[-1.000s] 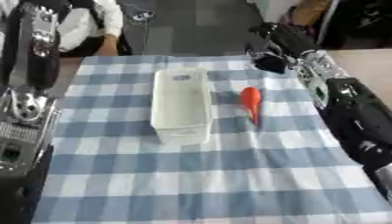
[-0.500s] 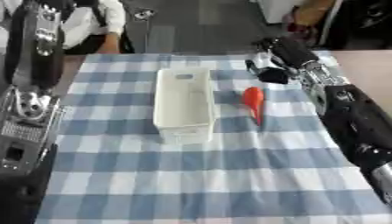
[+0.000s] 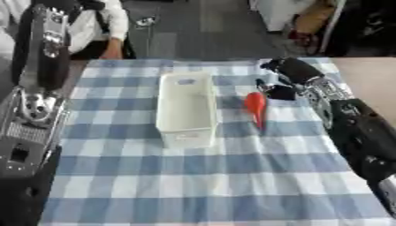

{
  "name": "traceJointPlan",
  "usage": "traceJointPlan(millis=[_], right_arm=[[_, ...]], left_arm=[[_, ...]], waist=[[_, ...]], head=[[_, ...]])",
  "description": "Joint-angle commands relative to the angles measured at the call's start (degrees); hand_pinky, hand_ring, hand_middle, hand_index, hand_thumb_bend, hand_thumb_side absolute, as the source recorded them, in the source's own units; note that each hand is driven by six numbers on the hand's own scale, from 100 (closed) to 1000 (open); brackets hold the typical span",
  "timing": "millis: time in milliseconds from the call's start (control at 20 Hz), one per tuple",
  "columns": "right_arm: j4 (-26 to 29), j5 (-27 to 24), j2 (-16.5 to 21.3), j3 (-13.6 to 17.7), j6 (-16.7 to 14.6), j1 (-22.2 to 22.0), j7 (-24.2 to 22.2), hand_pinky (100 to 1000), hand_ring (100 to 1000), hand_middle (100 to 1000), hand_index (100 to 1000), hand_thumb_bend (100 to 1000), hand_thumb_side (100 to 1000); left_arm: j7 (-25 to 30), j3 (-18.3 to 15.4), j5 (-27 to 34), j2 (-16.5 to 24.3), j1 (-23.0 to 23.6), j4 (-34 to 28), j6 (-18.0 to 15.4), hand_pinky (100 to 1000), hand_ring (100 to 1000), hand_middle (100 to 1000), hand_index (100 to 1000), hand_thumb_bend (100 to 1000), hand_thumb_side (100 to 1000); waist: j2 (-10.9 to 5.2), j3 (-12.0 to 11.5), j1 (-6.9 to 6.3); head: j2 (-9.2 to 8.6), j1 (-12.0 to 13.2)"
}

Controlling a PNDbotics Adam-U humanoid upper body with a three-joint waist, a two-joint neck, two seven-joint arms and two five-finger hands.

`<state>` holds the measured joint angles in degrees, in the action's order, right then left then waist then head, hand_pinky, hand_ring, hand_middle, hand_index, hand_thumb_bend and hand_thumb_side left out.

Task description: Pick up objects on the table and place them in the box.

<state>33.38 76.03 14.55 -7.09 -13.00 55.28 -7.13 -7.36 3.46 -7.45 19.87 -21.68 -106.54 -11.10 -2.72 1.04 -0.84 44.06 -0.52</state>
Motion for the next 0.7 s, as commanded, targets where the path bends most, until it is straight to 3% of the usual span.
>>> traceJointPlan(millis=[50,300,700], right_arm=[[-1.3,-2.9,0.1,0.2,0.1,1.7,-6.8,967,859,833,949,100,1000],[-1.5,-6.4,0.0,0.0,1.3,2.8,-16.5,1000,895,844,955,100,1000],[0.4,-10.7,-1.3,-1.3,2.1,2.8,-19.8,997,888,838,953,100,1000]], left_arm=[[0.2,-0.3,0.0,1.3,-0.2,-0.3,-0.1,706,681,862,922,278,1000],[0.1,-0.3,-0.1,1.4,0.1,-0.2,-0.1,706,682,862,922,278,1000],[0.2,-0.1,0.0,1.2,-0.2,-0.2,-0.2,706,683,862,921,279,1000]], waist=[[-0.91,0.2,0.16],[-1.43,0.3,0.44],[-1.54,0.0,0.56]], head=[[0.05,0.4],[0.05,0.3],[0.05,0.5]])
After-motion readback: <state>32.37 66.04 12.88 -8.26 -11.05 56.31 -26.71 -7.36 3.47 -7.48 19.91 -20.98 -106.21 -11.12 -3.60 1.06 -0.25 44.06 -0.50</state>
